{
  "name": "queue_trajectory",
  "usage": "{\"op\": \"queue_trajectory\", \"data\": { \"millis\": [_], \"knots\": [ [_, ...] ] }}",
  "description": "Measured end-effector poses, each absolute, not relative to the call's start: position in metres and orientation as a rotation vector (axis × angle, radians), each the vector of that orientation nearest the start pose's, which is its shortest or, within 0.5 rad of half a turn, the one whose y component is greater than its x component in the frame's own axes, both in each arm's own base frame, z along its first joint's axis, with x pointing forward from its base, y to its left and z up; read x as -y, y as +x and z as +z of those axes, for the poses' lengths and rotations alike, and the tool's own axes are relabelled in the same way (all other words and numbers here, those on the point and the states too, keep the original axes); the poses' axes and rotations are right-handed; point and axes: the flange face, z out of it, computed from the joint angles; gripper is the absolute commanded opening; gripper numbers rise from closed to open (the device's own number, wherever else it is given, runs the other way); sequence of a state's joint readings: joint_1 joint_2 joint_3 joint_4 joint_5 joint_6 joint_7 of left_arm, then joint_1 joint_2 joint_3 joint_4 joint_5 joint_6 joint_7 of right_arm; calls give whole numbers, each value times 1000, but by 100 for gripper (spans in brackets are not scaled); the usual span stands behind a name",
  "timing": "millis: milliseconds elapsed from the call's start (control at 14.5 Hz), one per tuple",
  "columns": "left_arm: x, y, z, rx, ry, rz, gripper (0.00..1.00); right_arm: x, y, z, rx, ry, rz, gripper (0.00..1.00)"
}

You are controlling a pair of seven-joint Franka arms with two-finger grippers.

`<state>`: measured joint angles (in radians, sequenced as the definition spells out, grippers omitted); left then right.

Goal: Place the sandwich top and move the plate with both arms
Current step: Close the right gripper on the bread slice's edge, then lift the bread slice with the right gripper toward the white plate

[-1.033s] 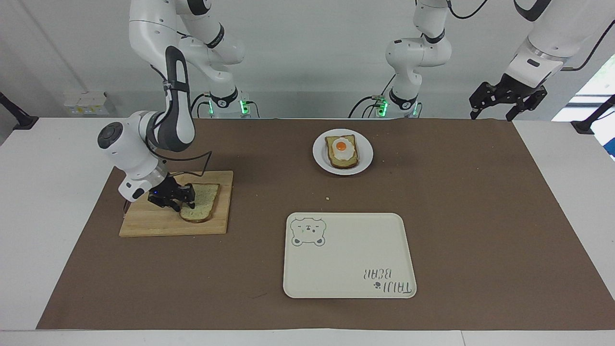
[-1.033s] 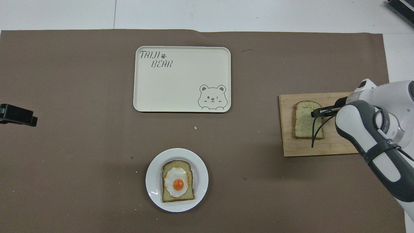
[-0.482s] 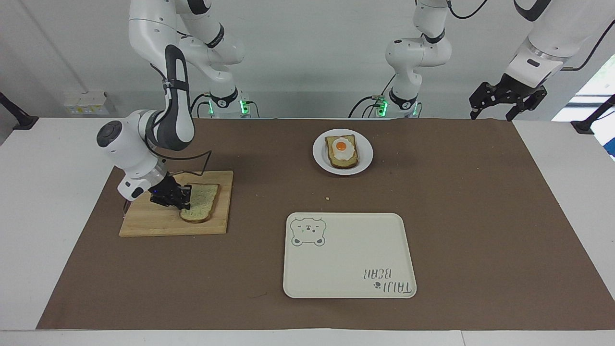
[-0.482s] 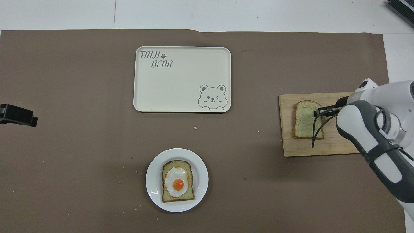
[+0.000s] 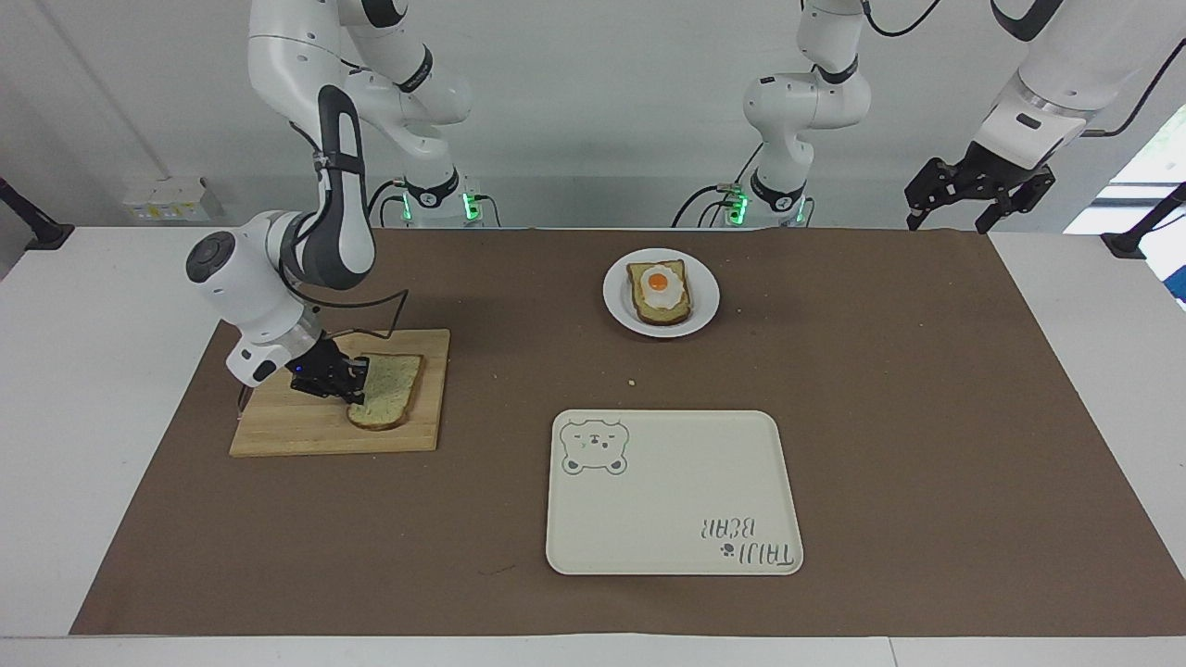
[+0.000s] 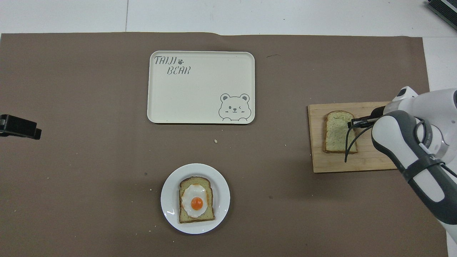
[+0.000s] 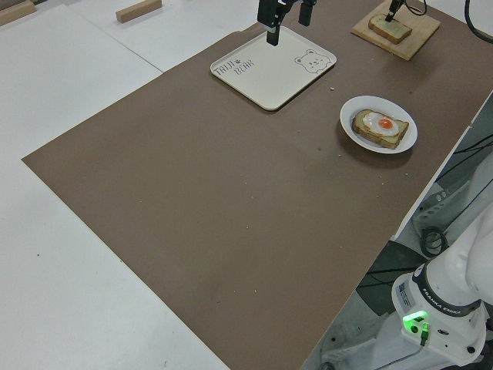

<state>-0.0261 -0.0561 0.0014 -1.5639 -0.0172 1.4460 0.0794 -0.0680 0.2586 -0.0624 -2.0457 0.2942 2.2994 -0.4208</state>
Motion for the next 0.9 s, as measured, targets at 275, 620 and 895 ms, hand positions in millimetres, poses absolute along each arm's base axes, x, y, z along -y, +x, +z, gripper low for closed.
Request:
{"op": "queue_trajectory", "data": {
  "millis": [275,620,895],
  "knots": [
    [15,524,647,-167,-3155,97,100,67,588,328,154,-2934,-82,0],
    [15,524,647,-167,-3155,97,100,62,592,385,207,-2881,3,0],
    [15,524,647,-167,-3155,97,100,56,586,422,256,-2823,138,0]
  ]
}}
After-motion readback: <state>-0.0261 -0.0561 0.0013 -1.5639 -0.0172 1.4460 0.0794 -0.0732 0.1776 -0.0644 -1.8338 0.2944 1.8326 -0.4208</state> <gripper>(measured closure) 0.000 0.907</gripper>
